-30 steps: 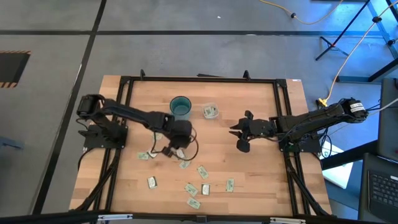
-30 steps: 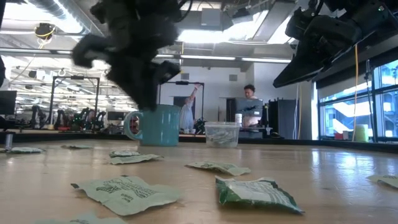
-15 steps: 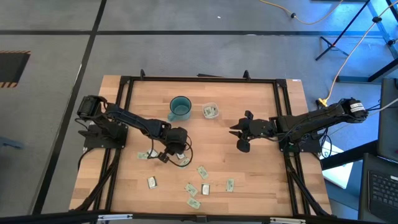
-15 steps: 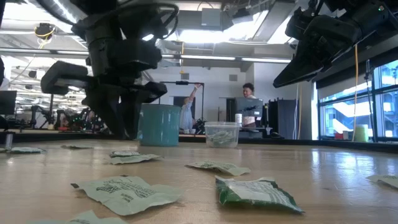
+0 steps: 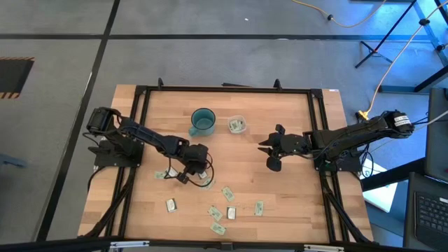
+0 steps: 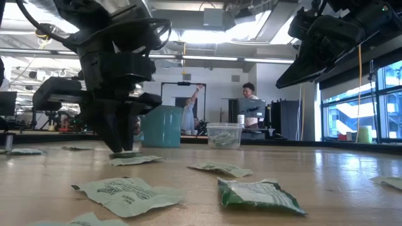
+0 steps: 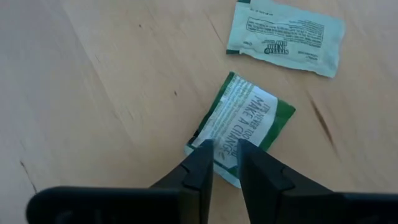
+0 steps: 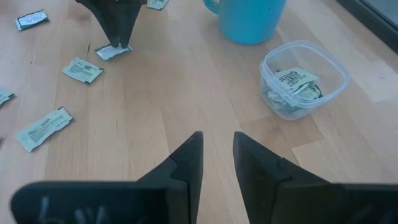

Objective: Pick and place items into bin
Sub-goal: Put the green stevia packet into the transparent bin

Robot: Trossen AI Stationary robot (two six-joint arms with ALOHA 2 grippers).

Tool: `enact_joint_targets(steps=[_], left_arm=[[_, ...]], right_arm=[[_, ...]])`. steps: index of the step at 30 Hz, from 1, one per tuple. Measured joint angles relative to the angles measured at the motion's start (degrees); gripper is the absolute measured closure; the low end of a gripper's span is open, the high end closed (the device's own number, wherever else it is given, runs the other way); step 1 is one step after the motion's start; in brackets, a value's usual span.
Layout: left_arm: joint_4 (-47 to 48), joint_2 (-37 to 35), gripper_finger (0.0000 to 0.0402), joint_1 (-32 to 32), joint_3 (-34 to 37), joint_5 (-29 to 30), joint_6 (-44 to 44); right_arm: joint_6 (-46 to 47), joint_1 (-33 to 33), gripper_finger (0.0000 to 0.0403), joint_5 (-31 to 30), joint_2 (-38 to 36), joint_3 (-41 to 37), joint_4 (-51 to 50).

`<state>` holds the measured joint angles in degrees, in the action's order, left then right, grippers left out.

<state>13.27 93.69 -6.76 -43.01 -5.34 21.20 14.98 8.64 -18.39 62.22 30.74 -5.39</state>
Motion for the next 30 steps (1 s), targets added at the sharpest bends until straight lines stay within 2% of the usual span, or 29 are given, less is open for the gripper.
enact_joint_targets(steps=[18, 27, 30], left_arm=[[0.05, 0.87, 0.0399, -0.02, -0.44, 0.07, -0.99], [0.78, 0.96, 0.0399, 1.04, -8.43, 1.69, -2.73], [-0.18, 0.96, 0.0399, 2.32, -12.17, 5.81, -3.38]], right_arm=[[-0.02, 0.02, 0.0311, 0.02, 0.0, -0.02, -0.02], [-0.01, 0.01, 0.0311, 0.0, 0.0, -0.02, -0.02], [-0.08, 0.02, 0.0311, 0.0, 0.0, -0.02, -0.03]])
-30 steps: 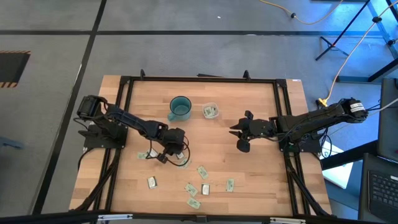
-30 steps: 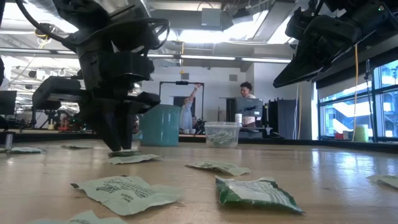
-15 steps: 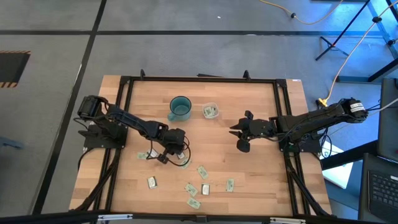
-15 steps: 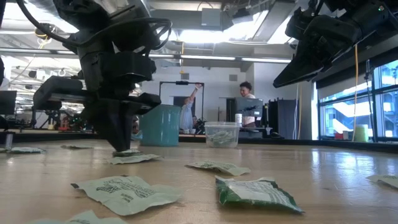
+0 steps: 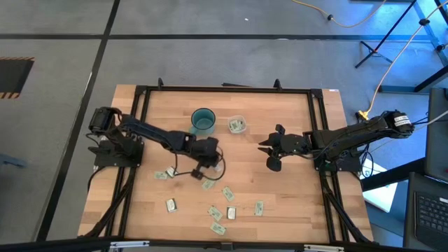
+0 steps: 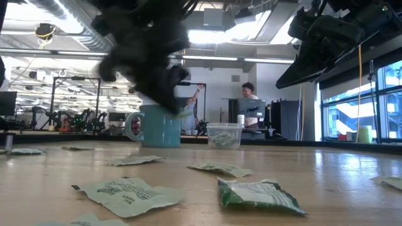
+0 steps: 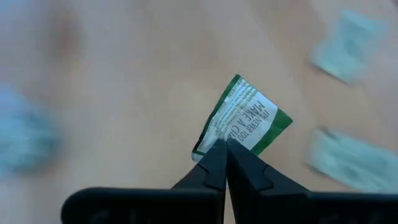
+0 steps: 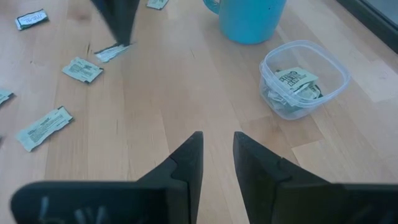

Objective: Pick and place items into bin
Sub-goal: Put the green stevia packet into the transparent bin, then put the white stevia packet into the transparent bin

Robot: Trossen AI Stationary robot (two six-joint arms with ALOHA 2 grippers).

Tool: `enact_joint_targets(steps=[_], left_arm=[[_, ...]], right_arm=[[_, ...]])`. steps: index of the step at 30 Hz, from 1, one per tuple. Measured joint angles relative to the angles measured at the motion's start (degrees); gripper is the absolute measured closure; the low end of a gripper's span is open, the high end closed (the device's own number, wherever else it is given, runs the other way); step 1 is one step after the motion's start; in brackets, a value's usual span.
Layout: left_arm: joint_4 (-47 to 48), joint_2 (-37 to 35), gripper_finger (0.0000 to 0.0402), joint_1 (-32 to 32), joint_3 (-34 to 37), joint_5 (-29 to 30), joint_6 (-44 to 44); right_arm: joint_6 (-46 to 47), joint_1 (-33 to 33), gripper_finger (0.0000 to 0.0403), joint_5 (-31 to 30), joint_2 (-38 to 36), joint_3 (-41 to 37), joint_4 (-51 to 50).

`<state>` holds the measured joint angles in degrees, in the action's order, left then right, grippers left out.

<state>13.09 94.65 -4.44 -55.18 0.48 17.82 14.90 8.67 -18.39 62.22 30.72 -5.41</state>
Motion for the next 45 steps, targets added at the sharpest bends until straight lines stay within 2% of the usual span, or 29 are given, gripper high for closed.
enact_joint_targets(steps=[4, 6, 10, 16, 22, 28, 33, 42, 45], left_arm=[[-5.38, -0.03, 0.0399, 2.73, -3.54, 8.76, -0.38], [-9.56, -0.09, 0.0399, 4.84, -4.51, 10.8, -0.73], [-18.17, 0.39, 0.0399, 9.65, -5.0, 8.46, -0.95], [-23.89, 4.69, 0.0399, 16.19, -5.1, 3.94, -5.5], [-22.62, 12.17, 0.0399, 19.42, -8.61, 4.45, -7.77], [-13.19, 16.35, 0.0399, 20.8, -13.93, 4.48, -8.31], [-9.14, 17.31, 0.0399, 20.69, -15.89, 4.83, -8.26], [-8.32, 17.16, 0.0376, 20.69, -15.89, 5.18, -8.26], [-8.14, 17.08, 0.0365, 20.65, -15.89, 7.87, -8.09]], right_arm=[[-0.05, 0.0, 0.0311, 0.0, 0.0, 0.0, 0.0], [-0.07, 0.0, 0.0311, 0.0, 0.0, -0.01, -0.01], [-0.07, 0.0, 0.0311, 0.0, 0.0, -0.02, 0.0], [-0.24, -0.02, 0.0311, 0.0, 0.0, -0.02, 0.13], [-0.35, -0.01, 0.0311, 0.01, 0.0, -0.02, 0.06], [-0.33, -0.02, 0.0311, 0.0, -0.02, -0.02, -0.13], [-0.55, 0.0, 0.0311, 0.0, -0.02, -0.02, -0.41], [-0.44, 0.0, 0.0311, 0.0, -0.02, -0.02, -0.41], [-0.44, 0.0, 0.0311, 0.01, -0.02, -0.02, -0.39]])
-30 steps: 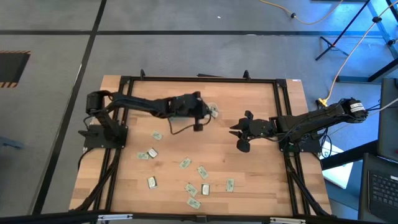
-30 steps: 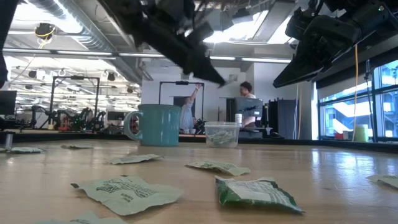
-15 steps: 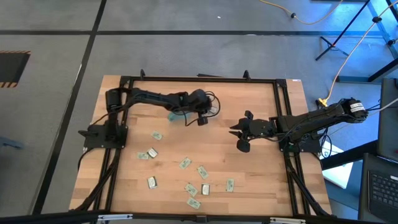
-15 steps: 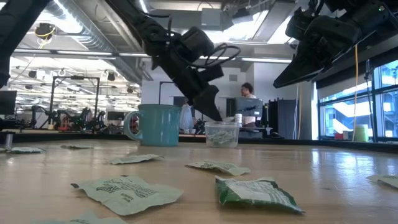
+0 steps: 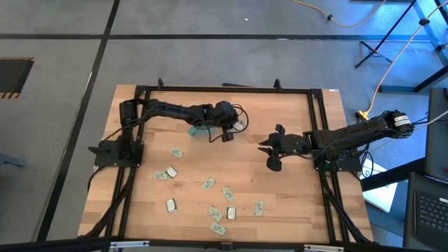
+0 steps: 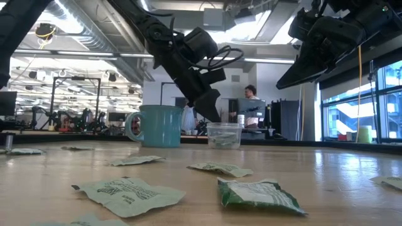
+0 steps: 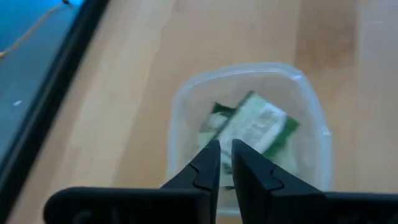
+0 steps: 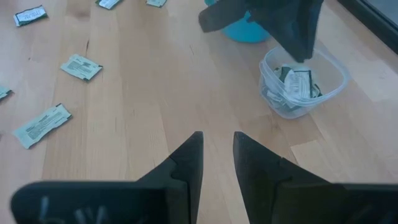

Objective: Pick and place items into bin
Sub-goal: Put the white stevia packet into the transparent bin

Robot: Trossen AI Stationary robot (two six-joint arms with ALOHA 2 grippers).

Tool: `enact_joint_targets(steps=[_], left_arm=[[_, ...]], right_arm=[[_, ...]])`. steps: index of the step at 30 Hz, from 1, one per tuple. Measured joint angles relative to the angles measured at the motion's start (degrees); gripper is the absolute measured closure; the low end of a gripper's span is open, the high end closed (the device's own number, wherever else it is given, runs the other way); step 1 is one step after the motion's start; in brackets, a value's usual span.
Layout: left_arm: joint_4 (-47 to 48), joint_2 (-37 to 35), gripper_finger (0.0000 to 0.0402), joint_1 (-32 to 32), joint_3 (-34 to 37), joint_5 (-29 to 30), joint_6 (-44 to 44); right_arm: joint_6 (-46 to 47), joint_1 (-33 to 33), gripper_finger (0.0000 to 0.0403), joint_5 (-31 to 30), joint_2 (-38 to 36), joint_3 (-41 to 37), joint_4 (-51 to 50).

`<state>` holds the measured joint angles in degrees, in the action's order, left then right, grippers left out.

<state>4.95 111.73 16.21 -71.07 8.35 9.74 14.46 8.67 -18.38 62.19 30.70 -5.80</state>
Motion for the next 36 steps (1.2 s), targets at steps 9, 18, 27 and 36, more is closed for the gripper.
enact_joint_targets(steps=[9, 18, 27, 36], left_arm=[[0.1, -5.54, 0.0341, -1.48, 0.02, 0.63, 5.39], [14.54, -15.06, 0.0319, -7.34, -0.04, -9.43, 11.02], [23.72, -15.8, 0.032, -17.52, 3.66, -20.55, 13.5], [20.47, -11.86, 0.0314, -24.62, 7.28, -19.96, 13.49]], right_arm=[[0.02, 0.0, 0.0311, -0.01, 0.0, 0.0, -0.11], [0.04, 0.0, 0.0311, -0.01, 0.0, 0.0, -0.37], [0.23, 0.0, 0.0311, 0.0, 0.0, 0.0, -0.5], [0.48, -0.01, 0.0311, 0.0, 0.0, 0.0, -0.28]])
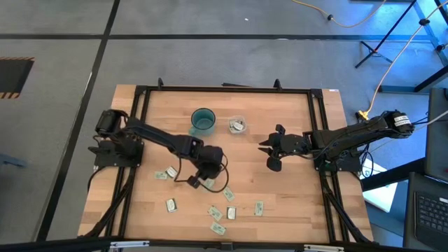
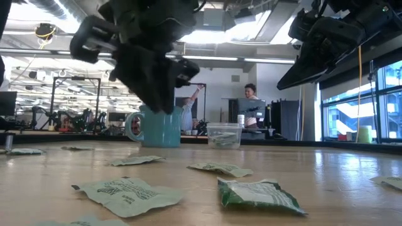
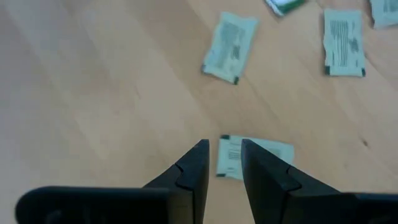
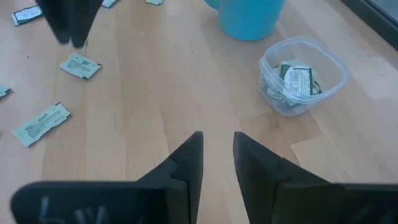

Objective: Pick and place items into bin
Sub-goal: Put the white stevia packet into the transparent bin

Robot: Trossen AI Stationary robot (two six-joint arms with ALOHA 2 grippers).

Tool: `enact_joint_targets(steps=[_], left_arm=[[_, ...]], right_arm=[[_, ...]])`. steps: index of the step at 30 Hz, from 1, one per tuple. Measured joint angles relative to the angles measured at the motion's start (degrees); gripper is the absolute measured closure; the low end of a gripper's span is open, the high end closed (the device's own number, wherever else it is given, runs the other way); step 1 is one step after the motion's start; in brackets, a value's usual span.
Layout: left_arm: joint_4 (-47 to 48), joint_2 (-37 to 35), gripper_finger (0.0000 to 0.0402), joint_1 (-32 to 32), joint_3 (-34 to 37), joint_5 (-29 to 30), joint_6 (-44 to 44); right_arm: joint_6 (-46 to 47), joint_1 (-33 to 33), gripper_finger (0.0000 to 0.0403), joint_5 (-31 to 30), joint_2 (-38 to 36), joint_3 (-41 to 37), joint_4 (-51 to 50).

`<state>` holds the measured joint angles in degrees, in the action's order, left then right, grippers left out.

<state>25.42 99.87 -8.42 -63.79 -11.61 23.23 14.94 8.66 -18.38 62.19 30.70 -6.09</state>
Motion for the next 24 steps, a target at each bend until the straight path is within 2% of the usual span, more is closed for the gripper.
enact_joint_targets(steps=[4, 11, 19, 24], left_arm=[[-3.24, 3.01, 0.0313, -1.26, -0.02, 0.11, 0.02], [-3.33, 9.2, 0.0313, -1.6, -0.02, 0.03, -0.07], [-2.84, 10.59, 0.0315, -1.56, -0.28, 0.52, -0.02], [-2.79, 10.39, 0.0338, -1.56, -0.19, 0.7, 0.0]], right_arm=[[0.02, 0.01, 0.0311, -0.01, 0.0, 0.0, 0.38], [1.3, -0.02, 0.0311, 0.01, 0.0, 0.0, 0.61], [1.25, -0.02, 0.0311, 0.01, 0.0, 0.0, 0.55], [1.19, -0.01, 0.0311, 0.0, 0.0, 0.0, 0.54]])
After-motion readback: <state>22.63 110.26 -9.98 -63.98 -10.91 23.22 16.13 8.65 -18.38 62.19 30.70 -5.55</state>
